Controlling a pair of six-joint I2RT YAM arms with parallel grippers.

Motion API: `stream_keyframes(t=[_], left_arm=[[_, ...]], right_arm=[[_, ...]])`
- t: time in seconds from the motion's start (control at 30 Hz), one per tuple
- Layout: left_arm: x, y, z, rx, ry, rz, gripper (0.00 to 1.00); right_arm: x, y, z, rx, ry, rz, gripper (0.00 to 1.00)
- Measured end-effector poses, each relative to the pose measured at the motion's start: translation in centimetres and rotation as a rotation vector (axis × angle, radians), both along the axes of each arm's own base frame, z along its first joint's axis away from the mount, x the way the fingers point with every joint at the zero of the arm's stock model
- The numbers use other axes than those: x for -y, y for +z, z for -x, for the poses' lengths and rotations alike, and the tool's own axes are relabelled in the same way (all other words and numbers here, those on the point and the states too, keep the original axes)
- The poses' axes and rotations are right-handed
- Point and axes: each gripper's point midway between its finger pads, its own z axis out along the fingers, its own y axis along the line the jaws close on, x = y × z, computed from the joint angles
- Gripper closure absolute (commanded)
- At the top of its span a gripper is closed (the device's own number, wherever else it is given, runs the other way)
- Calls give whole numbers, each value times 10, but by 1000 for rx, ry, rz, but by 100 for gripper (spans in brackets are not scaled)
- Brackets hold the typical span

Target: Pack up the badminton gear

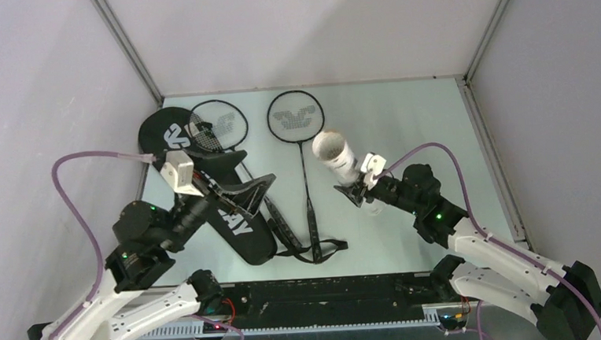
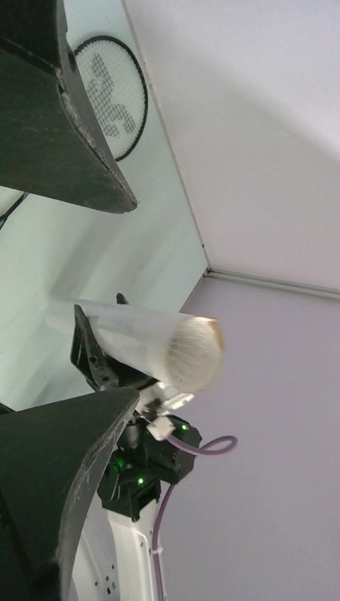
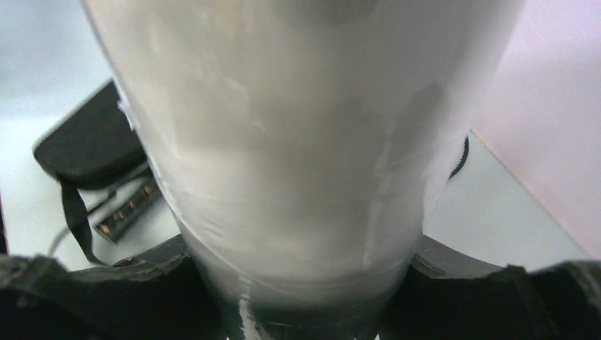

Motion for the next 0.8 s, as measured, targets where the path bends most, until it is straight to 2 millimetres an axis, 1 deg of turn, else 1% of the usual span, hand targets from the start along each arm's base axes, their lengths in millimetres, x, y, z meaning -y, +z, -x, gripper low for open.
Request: stream_keyframes(t=[0.03, 0.1, 0.17, 0.23, 0.27, 0.4, 0.47, 0.53, 0.6, 0.8], left_arm=[[1, -4, -1, 2, 1, 2, 0], [6, -22, -5, -3, 4, -11, 0], [17, -52, -13, -21, 6, -53, 0], [28, -81, -20, -43, 0, -101, 0], [36, -100, -24, -58, -7, -133, 0], [63, -145, -31, -87, -63, -187, 0], [77, -163, -32, -105, -105, -206, 0], [90, -174, -33, -117, -141, -219, 0], [100, -177, -35, -115, -162, -219, 0], [125, -182, -38, -107, -228, -222, 0]], right_arm=[[1, 4, -1, -18, -17, -31, 58], [3, 14, -4, -69, -61, -108, 58], [7, 25, -8, -131, -110, -191, 58], [10, 41, -11, -198, -159, -288, 58], [12, 49, -13, -229, -182, -337, 58], [22, 81, -20, -329, -282, -536, 58], [27, 92, -22, -366, -321, -617, 56], [30, 100, -26, -400, -363, -686, 56], [26, 102, -26, -421, -387, -718, 56], [-7, 98, -16, -441, -358, -677, 56]])
